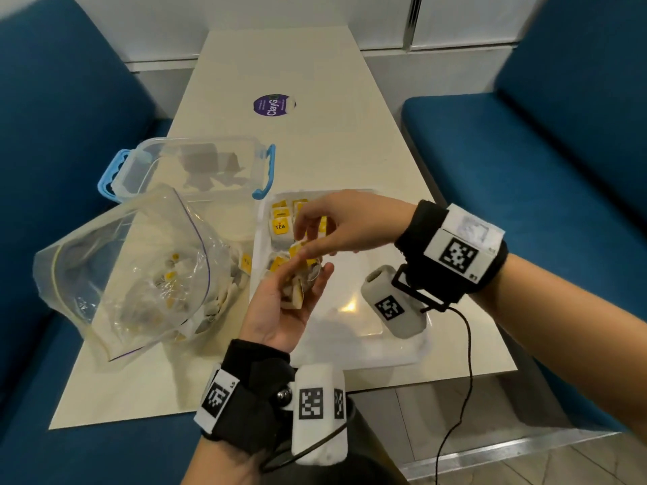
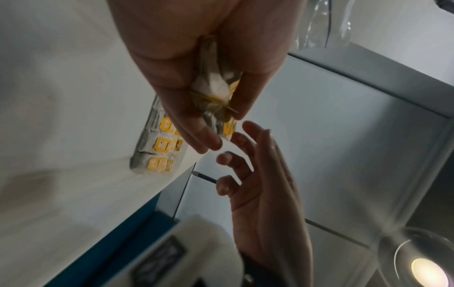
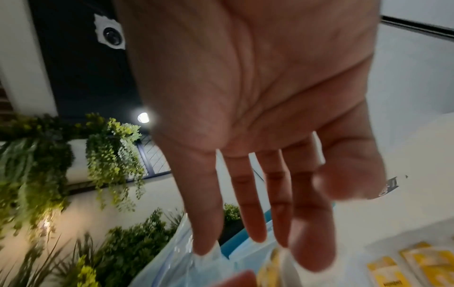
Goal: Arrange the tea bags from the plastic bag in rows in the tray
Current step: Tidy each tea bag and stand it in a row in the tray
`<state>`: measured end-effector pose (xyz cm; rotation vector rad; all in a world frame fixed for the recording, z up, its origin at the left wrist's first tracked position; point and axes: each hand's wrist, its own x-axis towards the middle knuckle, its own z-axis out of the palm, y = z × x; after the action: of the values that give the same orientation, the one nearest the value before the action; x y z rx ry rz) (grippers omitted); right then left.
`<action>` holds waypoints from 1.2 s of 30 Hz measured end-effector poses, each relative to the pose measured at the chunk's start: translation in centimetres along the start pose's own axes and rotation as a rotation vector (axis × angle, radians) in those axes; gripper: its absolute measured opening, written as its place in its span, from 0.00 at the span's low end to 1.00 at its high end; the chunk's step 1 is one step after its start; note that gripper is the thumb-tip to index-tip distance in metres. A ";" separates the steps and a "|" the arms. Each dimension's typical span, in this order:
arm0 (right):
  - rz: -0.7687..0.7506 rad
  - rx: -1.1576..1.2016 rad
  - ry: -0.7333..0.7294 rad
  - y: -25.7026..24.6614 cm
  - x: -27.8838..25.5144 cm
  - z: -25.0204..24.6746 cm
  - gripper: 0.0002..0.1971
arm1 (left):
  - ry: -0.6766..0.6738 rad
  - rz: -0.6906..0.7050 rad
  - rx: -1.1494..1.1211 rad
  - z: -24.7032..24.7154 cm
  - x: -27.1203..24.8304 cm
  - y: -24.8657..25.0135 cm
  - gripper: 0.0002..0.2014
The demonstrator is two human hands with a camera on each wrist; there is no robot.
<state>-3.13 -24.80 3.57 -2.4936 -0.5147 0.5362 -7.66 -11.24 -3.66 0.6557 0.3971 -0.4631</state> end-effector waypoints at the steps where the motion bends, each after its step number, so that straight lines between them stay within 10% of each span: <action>1: -0.009 -0.022 0.011 0.0 0.1 0.4 0.16 | -0.007 -0.003 -0.023 0.0 -0.1 0.1 0.08; 36: 0.079 0.185 0.294 -0.1 5.0 0.9 0.07 | 0.047 0.019 -0.110 -2.7 -0.1 1.5 0.12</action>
<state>0.69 -22.01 1.59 -2.3661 -0.2410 0.2271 -7.46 -8.37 -4.84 0.5638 0.4569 -0.4058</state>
